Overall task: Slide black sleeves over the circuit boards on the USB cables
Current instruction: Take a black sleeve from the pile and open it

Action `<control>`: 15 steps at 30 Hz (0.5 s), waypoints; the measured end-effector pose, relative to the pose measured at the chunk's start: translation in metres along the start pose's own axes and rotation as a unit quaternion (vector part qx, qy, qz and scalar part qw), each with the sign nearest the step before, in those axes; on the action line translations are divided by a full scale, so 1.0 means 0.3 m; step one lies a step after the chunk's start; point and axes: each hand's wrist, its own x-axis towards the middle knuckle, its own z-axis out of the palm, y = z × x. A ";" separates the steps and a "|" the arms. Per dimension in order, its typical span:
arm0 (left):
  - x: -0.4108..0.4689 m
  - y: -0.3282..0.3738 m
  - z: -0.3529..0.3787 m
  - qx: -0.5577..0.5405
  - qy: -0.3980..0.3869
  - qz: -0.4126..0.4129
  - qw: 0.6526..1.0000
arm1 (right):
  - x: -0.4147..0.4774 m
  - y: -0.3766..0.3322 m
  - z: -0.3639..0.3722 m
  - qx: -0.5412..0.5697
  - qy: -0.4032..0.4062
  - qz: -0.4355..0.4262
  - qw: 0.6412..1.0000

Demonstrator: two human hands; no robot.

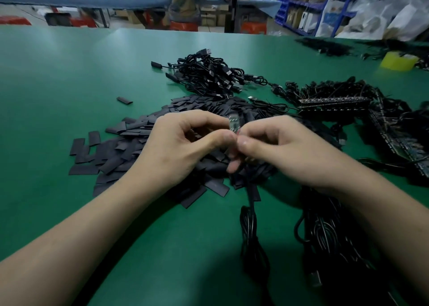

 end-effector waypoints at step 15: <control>0.007 -0.002 -0.065 0.323 -0.168 0.063 0.929 | -0.028 0.042 0.020 -0.156 0.071 0.102 0.980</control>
